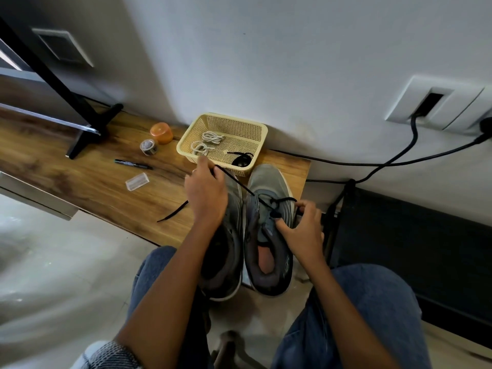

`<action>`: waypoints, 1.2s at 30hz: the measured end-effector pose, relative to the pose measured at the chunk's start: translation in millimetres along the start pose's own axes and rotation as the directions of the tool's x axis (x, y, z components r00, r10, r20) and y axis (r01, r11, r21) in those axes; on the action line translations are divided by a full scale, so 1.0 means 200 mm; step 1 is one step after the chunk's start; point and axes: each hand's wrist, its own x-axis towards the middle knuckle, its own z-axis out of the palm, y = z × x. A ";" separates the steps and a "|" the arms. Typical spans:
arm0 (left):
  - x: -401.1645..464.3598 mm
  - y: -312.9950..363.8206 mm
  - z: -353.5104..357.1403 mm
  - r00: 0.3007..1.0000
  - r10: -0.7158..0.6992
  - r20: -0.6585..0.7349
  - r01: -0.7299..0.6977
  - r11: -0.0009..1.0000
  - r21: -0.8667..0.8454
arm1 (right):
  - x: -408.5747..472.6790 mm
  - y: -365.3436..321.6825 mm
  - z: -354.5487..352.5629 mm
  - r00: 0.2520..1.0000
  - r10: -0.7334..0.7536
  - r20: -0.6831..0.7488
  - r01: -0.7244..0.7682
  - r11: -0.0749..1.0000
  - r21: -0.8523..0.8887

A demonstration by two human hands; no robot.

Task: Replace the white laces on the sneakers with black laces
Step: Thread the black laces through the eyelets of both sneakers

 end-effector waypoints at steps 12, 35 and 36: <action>-0.12 0.00 0.06 0.827 0.324 0.459 -0.480 0.834 0.274 | -0.01 -0.01 0.00 0.977 -0.208 0.040 0.212 0.956 -0.201; -0.14 -0.02 0.07 0.930 -0.211 -0.302 0.088 0.924 -0.373 | -0.02 -0.03 0.01 0.994 -0.085 0.074 0.104 0.945 -0.310; -0.15 -0.01 0.07 0.919 -0.222 -0.326 0.083 0.917 -0.390 | -0.02 -0.03 0.01 0.994 -0.080 0.074 0.099 0.942 -0.321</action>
